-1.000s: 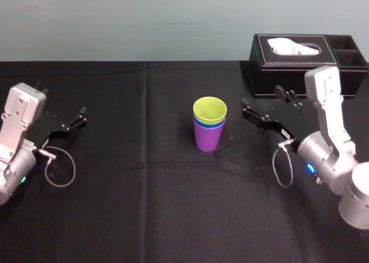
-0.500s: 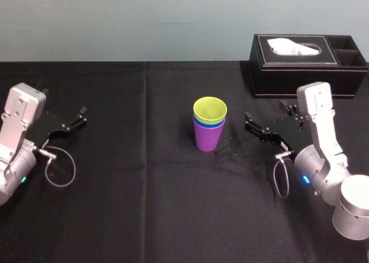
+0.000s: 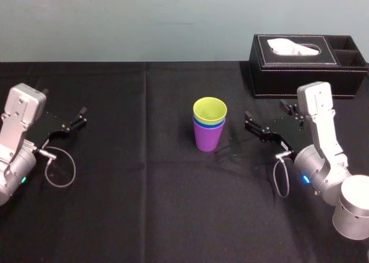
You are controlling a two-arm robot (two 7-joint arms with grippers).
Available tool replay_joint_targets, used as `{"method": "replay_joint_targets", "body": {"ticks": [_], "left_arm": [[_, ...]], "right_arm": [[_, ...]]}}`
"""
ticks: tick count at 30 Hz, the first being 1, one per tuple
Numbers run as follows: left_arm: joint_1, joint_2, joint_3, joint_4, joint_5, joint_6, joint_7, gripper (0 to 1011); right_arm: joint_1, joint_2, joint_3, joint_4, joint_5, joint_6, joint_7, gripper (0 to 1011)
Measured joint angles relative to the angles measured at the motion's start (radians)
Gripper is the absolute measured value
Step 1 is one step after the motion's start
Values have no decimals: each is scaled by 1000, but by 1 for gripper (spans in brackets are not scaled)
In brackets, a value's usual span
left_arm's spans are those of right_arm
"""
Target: Stack the three plastic cups sequentially using one hand.
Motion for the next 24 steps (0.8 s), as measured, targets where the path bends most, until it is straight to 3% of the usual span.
{"method": "replay_joint_targets", "body": {"ticks": [24], "left_arm": [[0, 0, 0, 0, 0, 0, 0, 1012]], "right_arm": [[0, 1, 0, -2, 1, -3, -2, 1003]]}}
